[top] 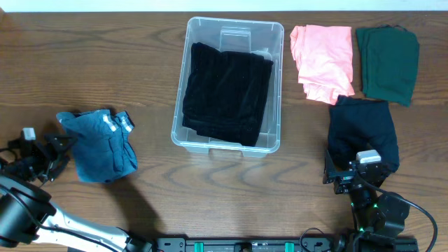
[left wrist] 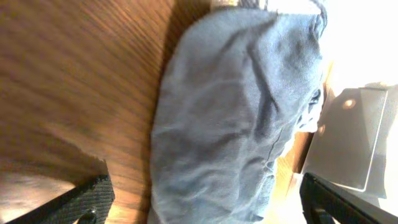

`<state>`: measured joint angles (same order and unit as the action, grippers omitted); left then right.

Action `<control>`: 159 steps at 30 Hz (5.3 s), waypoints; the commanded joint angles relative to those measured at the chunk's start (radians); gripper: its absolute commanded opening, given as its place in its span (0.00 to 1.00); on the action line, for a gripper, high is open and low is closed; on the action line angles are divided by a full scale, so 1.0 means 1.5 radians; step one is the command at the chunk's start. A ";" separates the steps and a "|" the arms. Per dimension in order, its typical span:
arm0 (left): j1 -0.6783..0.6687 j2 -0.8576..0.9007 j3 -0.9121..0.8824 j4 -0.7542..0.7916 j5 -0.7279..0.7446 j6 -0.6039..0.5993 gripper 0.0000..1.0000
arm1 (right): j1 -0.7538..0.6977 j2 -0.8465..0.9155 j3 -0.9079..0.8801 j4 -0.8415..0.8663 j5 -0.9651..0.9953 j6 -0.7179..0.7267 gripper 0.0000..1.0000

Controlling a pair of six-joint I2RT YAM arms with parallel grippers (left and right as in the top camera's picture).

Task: Pack container
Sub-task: 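Grasp the light-blue denim garment's edge with the left gripper, then drag the denim garment rightward toward the bin with the left gripper, then lift the denim garment and carry it over the bin's far end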

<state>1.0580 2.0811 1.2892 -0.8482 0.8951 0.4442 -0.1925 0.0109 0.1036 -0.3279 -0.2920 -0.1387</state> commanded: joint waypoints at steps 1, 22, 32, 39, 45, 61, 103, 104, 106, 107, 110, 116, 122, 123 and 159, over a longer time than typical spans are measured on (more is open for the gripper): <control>0.007 0.038 -0.018 0.014 -0.093 0.036 0.99 | -0.002 -0.004 -0.001 -0.001 -0.002 0.007 0.99; -0.090 0.163 -0.018 -0.020 -0.055 0.093 0.98 | -0.002 -0.004 -0.001 -0.001 -0.002 0.007 0.99; -0.111 0.163 -0.018 -0.022 -0.134 0.028 0.86 | -0.002 -0.004 -0.001 -0.001 -0.002 0.007 0.99; -0.115 0.163 -0.018 -0.086 -0.131 0.009 0.86 | -0.002 -0.004 -0.001 -0.001 -0.002 0.007 0.99; -0.142 0.163 -0.021 -0.130 -0.129 0.010 0.86 | -0.002 -0.004 -0.001 -0.001 -0.002 0.007 0.99; -0.244 0.163 -0.021 -0.083 -0.062 0.098 0.77 | -0.002 -0.004 -0.001 -0.001 -0.002 0.007 0.99; -0.251 -0.103 0.011 -0.095 0.044 0.034 0.06 | -0.002 -0.004 -0.001 -0.001 -0.002 0.007 0.99; -0.254 -0.128 0.011 -0.095 0.044 0.031 0.06 | -0.002 -0.004 -0.001 -0.001 -0.002 0.007 0.99; -0.261 -0.183 0.011 -0.092 0.044 0.011 0.06 | -0.002 -0.004 -0.001 -0.001 -0.002 0.007 0.99; -0.266 -0.209 0.011 -0.089 0.044 -0.003 0.06 | -0.002 -0.004 -0.001 -0.001 -0.002 0.007 0.99; -0.282 -0.289 0.011 -0.068 0.059 -0.054 0.06 | -0.002 -0.004 -0.001 -0.001 -0.002 0.007 0.99; -0.317 -0.425 0.011 0.065 0.131 -0.213 0.06 | -0.002 -0.004 -0.001 -0.001 -0.002 0.007 0.99; -0.377 -0.519 0.011 0.262 0.131 -0.366 0.06 | -0.002 -0.004 -0.001 -0.001 -0.002 0.007 0.99; -0.395 -0.530 0.011 0.312 0.129 -0.398 0.06 | -0.002 -0.004 -0.001 -0.001 -0.002 0.007 0.99; -0.904 -0.101 0.011 0.852 -0.386 -0.670 0.06 | -0.002 -0.004 -0.001 -0.001 -0.002 0.007 0.99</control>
<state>-0.3008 1.8919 1.2926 0.4244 0.2924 -0.5510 -0.1925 0.0109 0.1036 -0.3275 -0.2920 -0.1387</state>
